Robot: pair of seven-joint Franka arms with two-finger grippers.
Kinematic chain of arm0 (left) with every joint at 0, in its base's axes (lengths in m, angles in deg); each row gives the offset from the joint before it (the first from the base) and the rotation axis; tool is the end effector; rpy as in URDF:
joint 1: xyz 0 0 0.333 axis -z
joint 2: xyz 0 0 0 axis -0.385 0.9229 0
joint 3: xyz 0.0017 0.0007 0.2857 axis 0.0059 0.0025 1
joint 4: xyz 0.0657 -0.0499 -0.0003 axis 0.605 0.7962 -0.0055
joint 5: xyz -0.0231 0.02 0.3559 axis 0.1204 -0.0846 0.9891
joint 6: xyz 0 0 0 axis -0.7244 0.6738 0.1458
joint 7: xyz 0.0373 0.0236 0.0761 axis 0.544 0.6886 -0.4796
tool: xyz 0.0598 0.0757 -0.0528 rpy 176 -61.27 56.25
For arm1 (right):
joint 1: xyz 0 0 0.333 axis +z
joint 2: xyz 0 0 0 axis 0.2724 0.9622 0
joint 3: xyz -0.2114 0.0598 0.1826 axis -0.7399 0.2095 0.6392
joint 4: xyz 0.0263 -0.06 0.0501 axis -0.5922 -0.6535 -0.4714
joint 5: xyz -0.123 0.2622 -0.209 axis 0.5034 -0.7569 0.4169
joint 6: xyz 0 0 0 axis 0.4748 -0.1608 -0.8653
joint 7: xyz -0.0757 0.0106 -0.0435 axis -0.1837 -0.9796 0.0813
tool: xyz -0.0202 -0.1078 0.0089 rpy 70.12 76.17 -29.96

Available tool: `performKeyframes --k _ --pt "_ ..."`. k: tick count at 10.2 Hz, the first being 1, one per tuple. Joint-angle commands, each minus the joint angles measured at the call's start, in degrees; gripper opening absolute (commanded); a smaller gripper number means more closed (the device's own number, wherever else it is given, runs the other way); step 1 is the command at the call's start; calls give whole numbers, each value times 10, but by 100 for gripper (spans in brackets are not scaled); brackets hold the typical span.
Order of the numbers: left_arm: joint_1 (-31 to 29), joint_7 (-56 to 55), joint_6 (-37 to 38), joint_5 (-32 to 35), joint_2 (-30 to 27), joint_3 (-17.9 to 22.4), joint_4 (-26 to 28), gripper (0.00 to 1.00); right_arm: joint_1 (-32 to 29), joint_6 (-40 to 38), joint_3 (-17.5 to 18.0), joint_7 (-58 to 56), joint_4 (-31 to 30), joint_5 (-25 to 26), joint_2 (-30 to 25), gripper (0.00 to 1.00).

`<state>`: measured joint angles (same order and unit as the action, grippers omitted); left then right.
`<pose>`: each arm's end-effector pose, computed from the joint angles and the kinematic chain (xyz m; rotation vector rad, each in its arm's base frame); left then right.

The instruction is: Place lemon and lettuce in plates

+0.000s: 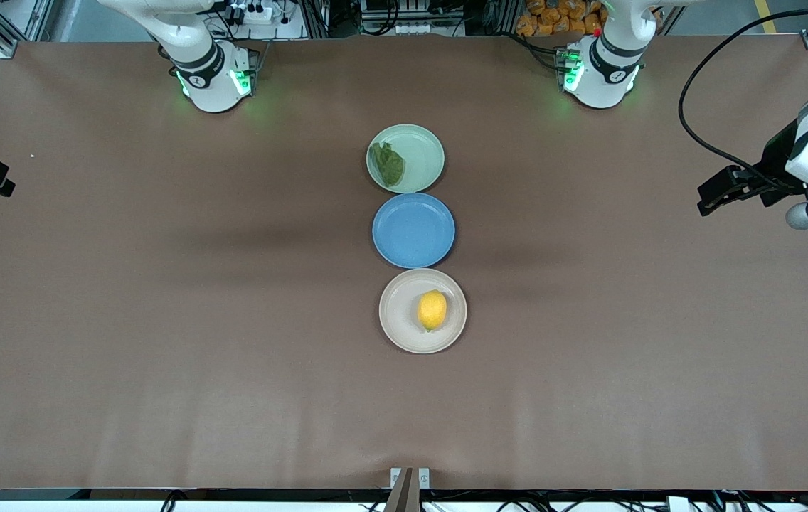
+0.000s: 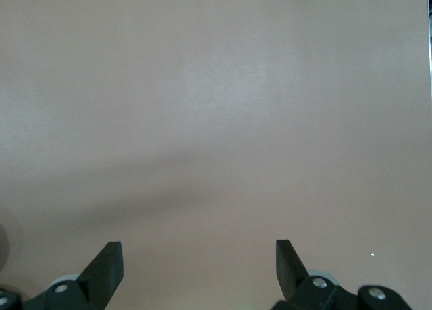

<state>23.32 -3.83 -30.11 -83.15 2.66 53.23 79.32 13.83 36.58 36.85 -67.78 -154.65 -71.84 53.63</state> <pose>0.5330 -0.0645 0.5854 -3.1233 -0.2252 -0.0496 0.5218 -0.0364 0.6262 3.0488 -0.2392 0.0072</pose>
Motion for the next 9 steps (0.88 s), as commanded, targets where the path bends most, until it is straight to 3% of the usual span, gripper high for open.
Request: performKeyframes --k 1,9 --pt "-2 13 6 13 -7 0 -1 100 8 6 -8 16 2 -12 -2 100" --pt "-3 11 6 12 -7 1 -1 100 6 33 -10 7 -4 -12 7 100"
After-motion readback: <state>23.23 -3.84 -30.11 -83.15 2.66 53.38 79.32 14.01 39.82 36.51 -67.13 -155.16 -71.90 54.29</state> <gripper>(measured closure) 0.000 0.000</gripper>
